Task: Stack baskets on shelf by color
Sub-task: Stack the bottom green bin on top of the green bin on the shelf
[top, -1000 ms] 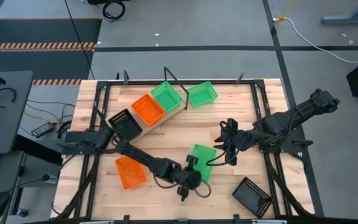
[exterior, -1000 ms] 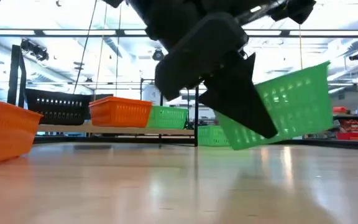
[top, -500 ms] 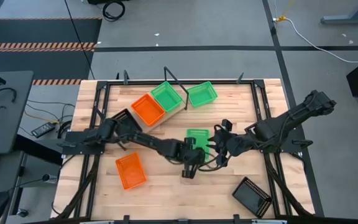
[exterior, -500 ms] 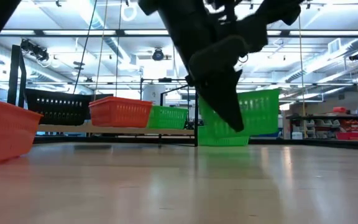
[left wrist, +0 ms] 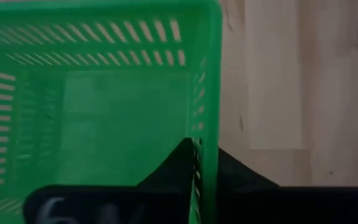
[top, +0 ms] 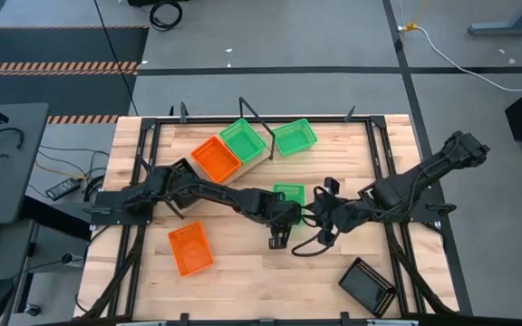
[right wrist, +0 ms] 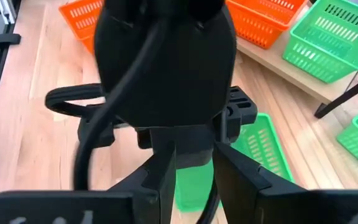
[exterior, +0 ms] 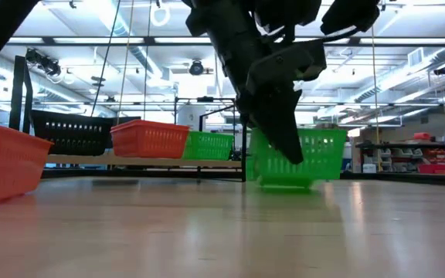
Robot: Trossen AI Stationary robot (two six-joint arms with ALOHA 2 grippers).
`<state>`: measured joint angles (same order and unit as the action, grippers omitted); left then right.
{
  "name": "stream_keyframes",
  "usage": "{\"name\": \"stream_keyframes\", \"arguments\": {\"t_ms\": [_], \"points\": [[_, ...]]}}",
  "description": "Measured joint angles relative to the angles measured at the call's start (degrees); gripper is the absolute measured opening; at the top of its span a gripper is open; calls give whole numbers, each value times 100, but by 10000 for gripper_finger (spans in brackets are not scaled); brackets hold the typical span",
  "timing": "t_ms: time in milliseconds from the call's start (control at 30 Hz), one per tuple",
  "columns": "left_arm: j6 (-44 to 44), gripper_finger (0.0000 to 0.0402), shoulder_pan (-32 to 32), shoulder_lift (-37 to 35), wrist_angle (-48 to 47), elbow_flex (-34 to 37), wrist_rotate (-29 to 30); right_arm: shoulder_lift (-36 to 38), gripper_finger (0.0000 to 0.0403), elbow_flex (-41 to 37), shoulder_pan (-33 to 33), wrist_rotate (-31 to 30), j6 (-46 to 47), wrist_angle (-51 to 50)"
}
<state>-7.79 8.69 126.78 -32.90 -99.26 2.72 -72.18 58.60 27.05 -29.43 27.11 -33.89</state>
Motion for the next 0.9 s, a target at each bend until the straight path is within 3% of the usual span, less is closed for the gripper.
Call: {"name": "stream_keyframes", "arguments": {"t_ms": [433, 700, 900], "points": [[142, 123, 312, 0, -25, -201, 643, 4, 112, -185, 0, 132, -7, 163], [81, 130, 421, 7, -1266, -923, 726, 11, 112, -181, 2, 285, -14, 202], [110, 120, 630, 7, -2170, -1072, 1738, 7, 112, -181, 87, 488, 117, 127]]}}
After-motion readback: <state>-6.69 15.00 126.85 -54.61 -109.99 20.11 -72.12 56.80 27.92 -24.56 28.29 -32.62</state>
